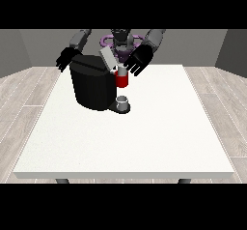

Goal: Insert the coffee pod into the coffee machine and close the lid

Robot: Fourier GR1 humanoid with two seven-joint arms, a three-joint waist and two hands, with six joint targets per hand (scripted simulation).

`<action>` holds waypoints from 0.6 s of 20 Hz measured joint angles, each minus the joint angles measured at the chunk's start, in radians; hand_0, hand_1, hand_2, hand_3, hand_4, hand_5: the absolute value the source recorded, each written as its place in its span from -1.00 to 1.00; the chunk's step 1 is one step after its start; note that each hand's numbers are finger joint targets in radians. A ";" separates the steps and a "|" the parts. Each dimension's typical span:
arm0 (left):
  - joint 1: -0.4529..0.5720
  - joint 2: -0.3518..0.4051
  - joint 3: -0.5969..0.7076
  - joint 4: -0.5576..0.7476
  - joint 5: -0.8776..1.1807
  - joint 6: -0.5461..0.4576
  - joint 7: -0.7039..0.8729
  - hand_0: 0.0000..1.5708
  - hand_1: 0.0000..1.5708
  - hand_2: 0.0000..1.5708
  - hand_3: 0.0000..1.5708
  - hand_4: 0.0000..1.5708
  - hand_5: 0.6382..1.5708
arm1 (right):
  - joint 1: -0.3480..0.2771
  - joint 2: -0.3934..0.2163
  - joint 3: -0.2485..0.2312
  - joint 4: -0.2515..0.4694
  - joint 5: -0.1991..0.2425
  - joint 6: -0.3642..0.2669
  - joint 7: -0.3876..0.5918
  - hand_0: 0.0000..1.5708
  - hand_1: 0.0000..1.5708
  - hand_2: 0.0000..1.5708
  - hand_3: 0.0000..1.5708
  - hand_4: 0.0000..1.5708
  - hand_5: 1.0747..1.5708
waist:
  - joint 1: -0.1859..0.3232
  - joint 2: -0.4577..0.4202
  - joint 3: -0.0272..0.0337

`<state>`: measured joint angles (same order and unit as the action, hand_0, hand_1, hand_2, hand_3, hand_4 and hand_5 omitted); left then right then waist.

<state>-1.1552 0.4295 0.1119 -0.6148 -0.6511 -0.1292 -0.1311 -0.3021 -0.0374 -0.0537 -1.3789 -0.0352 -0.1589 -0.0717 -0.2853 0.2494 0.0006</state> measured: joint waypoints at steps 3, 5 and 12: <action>-0.018 0.013 0.006 0.005 0.000 -0.013 -0.006 0.55 0.55 0.61 0.49 -0.38 1.00 | -0.015 0.000 0.001 -0.001 0.003 -0.004 0.004 -1.00 -1.00 -1.00 -1.00 -0.47 1.00 | -0.002 0.021 0.0003; -0.019 0.017 0.011 0.003 -0.001 -0.002 -0.009 0.55 0.55 0.59 0.47 -0.41 1.00 | -0.017 -0.001 0.001 -0.007 0.002 -0.003 0.002 -1.00 -1.00 -1.00 -1.00 -0.53 1.00 | -0.010 0.032 0.0020; -0.021 0.002 0.006 0.007 -0.011 -0.012 0.002 0.44 0.44 0.49 0.27 -0.42 1.00 | -0.038 -0.017 -0.013 0.001 0.000 -0.006 0.023 -1.00 -1.00 -1.00 -1.00 -0.44 1.00 | -0.001 0.025 0.0013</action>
<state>-1.1761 0.4314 0.1176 -0.6082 -0.6623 -0.1415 -0.1288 -0.3401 -0.0546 -0.0670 -1.3777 -0.0354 -0.1651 -0.0487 -0.2866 0.2742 0.0019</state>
